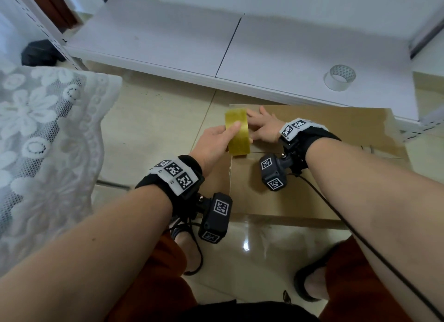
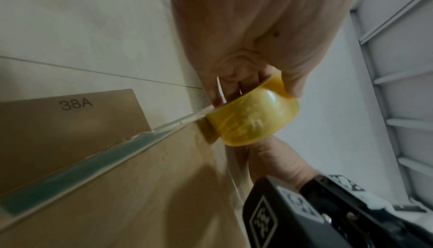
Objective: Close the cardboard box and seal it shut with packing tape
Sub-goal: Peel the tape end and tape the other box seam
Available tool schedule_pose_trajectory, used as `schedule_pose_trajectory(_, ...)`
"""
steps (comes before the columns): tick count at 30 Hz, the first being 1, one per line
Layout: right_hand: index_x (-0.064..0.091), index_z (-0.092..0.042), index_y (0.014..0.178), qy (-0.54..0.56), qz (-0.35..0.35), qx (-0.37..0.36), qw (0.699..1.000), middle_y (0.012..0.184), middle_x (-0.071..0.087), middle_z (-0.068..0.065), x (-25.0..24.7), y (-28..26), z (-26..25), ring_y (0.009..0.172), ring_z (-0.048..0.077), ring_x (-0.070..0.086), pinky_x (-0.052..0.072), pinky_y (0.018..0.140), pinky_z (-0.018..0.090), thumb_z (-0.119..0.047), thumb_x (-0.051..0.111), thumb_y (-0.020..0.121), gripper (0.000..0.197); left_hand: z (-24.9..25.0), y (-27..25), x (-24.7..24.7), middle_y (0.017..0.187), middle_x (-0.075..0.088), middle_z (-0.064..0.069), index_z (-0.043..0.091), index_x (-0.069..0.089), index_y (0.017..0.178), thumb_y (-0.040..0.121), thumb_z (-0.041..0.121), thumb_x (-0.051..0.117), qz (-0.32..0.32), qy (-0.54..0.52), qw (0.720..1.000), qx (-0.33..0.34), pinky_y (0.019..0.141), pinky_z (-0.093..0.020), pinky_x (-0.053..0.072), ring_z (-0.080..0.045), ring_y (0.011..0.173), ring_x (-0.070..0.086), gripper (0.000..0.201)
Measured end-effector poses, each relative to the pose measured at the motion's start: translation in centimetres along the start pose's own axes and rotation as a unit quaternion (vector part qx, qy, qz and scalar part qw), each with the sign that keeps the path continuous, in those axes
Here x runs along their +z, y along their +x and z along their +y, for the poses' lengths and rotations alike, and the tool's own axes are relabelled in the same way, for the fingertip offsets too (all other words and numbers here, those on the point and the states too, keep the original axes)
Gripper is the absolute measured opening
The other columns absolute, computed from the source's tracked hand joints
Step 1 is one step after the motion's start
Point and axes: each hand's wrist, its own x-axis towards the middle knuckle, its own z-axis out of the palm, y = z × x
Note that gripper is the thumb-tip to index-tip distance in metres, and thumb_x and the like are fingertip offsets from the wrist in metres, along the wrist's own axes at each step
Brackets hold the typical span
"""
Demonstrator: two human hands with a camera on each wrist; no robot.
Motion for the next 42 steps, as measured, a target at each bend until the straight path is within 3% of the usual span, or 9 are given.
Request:
schedule_pose_trajectory(4, 0.025, -0.033, 0.15, -0.028, 0.016, 0.009, 0.999, 0.16, -0.005, -0.012, 0.5, 0.0, 0.1, 0.147, 0.021, -0.015, -0.01, 0.116, 0.042, -0.03, 0.046, 0.097, 0.057, 0.2, 0.0, 0.0, 0.1, 0.074, -0.009, 0.015, 0.071, 0.096, 0.097, 0.039, 0.052, 0.022, 0.009, 1.0, -0.002, 0.099, -0.042, 0.05, -0.024, 0.1, 0.069, 0.03)
schedule_pose_trajectory(10, 0.028, -0.034, 0.148, -0.032, 0.022, 0.008, 0.999, 0.16, -0.005, -0.012, 0.6, 0.1, 0.4, 0.147, 0.021, -0.014, -0.01, 0.116, 0.04, -0.027, 0.037, 0.101, 0.048, 0.8, -0.4, 0.1, 0.082, 0.075, -0.003, 0.015, 0.069, 0.085, 0.098, 0.034, 0.052, 0.014, 0.012, 1.0, 0.004, 0.079, -0.023, 0.056, -0.011, 0.078, 0.071, 0.029)
schedule_pose_trajectory(14, 0.03, -0.036, 0.147, -0.03, 0.025, 0.001, 0.999, 0.16, -0.003, -0.012, 0.6, 0.2, 0.4, 0.147, 0.021, -0.013, -0.01, 0.116, 0.04, -0.022, 0.037, 0.101, 0.048, 1.0, -0.6, -0.2, 0.082, 0.075, -0.004, 0.012, 0.069, 0.088, 0.098, 0.033, 0.052, 0.015, 0.011, 1.0, -0.001, 0.073, -0.021, 0.057, -0.011, 0.077, 0.071, 0.029)
schedule_pose_trajectory(19, 0.034, -0.037, 0.145, -0.026, 0.037, -0.007, 0.999, 0.16, -0.002, -0.011, 0.7, 0.1, 0.5, 0.147, 0.023, -0.012, -0.008, 0.116, 0.041, -0.016, 0.036, 0.101, 0.049, 0.9, -1.1, 0.0, 0.089, 0.075, -0.012, 0.007, 0.07, 0.094, 0.097, 0.036, 0.054, 0.001, 0.029, 1.0, -0.009, 0.081, -0.03, 0.058, -0.02, 0.086, 0.072, 0.034)
schedule_pose_trajectory(23, 0.034, -0.038, 0.144, -0.029, 0.04, -0.008, 0.999, 0.16, -0.002, -0.011, 0.8, 0.1, 0.6, 0.147, 0.023, -0.012, -0.008, 0.117, 0.041, -0.015, 0.035, 0.101, 0.049, 1.1, -1.6, 0.0, 0.082, 0.076, -0.009, 0.009, 0.068, 0.09, 0.096, 0.036, 0.055, -0.005, 0.025, 0.999, -0.021, 0.072, -0.025, 0.059, -0.014, 0.077, 0.072, 0.03)
schedule_pose_trajectory(27, 0.035, -0.039, 0.144, -0.029, 0.041, -0.014, 0.999, 0.16, -0.003, -0.011, 0.9, 0.2, 0.8, 0.147, 0.023, -0.013, -0.009, 0.116, 0.041, -0.014, 0.035, 0.101, 0.05, 1.1, -2.0, 0.0, 0.083, 0.076, -0.009, 0.008, 0.067, 0.094, 0.095, 0.037, 0.056, -0.01, 0.027, 0.999, -0.036, 0.075, -0.027, 0.059, -0.015, 0.078, 0.073, 0.031)
schedule_pose_trajectory(33, 0.023, -0.044, 0.146, -0.051, 0.032, -0.017, 0.998, 0.161, -0.004, -0.008, 0.8, 0.3, 0.8, 0.147, 0.026, -0.013, -0.007, 0.116, 0.046, -0.015, 0.036, 0.101, 0.055, 1.8, -2.4, -0.2, 0.063, 0.072, 0.003, 0.01, 0.064, 0.087, 0.094, 0.035, 0.058, 0.008, 0.042, 0.998, -0.05, 0.059, -0.019, 0.056, -0.004, 0.059, 0.069, 0.027)
schedule_pose_trajectory(37, 0.019, -0.043, 0.148, -0.076, 0.019, -0.008, 0.997, 0.161, -0.005, -0.006, 0.5, 0.1, 0.0, 0.147, 0.028, -0.012, -0.004, 0.117, 0.048, -0.018, 0.036, 0.101, 0.056, 1.8, -2.5, 0.1, 0.074, 0.074, -0.007, 0.007, 0.065, 0.095, 0.094, 0.036, 0.058, 0.039, 0.025, 0.997, -0.065, 0.067, -0.025, 0.059, -0.011, 0.065, 0.071, 0.029)
schedule_pose_trajectory(42, 0.02, -0.036, 0.15, -0.081, 0.019, -0.033, 0.996, 0.159, -0.001, -0.015, 1.9, -2.0, -0.6, 0.147, 0.019, -0.009, -0.006, 0.118, 0.043, -0.018, 0.038, 0.099, 0.057, 1.4, -2.8, 0.8, 0.087, 0.075, -0.013, 0.016, 0.066, 0.081, 0.095, 0.044, 0.054, 0.054, 0.022, 0.996, -0.063, 0.095, -0.042, 0.052, -0.027, 0.095, 0.07, 0.033)
